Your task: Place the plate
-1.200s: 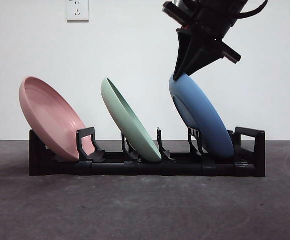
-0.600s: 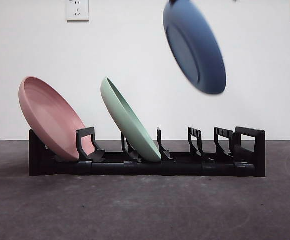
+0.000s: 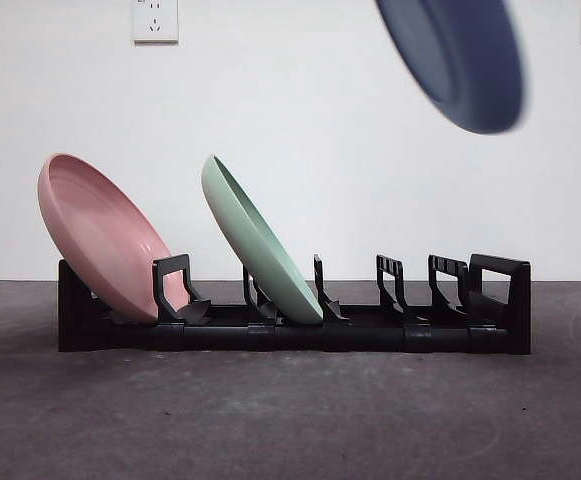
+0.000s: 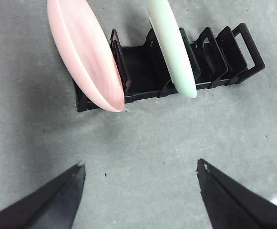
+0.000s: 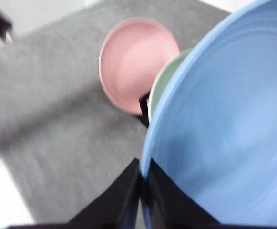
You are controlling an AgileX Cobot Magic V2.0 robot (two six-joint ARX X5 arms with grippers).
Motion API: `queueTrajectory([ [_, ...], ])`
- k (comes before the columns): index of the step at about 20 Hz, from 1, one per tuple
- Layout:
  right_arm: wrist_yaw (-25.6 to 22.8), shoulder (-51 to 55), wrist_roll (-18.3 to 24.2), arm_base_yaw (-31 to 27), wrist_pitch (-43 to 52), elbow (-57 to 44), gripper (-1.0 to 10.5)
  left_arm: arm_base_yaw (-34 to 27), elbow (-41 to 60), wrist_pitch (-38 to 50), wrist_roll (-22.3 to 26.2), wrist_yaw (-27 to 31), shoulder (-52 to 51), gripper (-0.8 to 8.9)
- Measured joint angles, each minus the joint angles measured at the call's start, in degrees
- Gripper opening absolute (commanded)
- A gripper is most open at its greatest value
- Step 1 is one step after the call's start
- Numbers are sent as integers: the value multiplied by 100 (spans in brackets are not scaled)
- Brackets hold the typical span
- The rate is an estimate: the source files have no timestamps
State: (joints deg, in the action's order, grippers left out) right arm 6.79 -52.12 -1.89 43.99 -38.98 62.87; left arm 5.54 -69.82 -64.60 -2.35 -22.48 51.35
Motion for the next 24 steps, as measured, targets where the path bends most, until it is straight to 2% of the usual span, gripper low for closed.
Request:
queueTrajectory([
  [3, -603, 896, 164, 678, -114, -745, 11, 0, 0, -2, 0, 0, 0, 375],
  [6, -981, 1368, 216, 1349, -621, -1268, 12, 0, 0, -2, 0, 2, 0, 375],
  [10, -1707, 960, 216, 2409, -1134, -1788, 11, 0, 0, 0, 0, 0, 0, 375],
  [13, -2472, 415, 273, 3237, -966, -1803, 11, 0, 0, 2, 0, 0, 0, 375],
  [15, -2518, -190, 372, 3488, -791, -1801, 11, 0, 0, 2, 0, 0, 0, 375],
  [19, -2505, -1399, 715, 3528, -313, -1801, 12, 0, 0, 0, 0, 0, 0, 375],
  [24, -2435, -2304, 1419, 3508, 511, -1801, 12, 0, 0, 0, 0, 0, 0, 375],
])
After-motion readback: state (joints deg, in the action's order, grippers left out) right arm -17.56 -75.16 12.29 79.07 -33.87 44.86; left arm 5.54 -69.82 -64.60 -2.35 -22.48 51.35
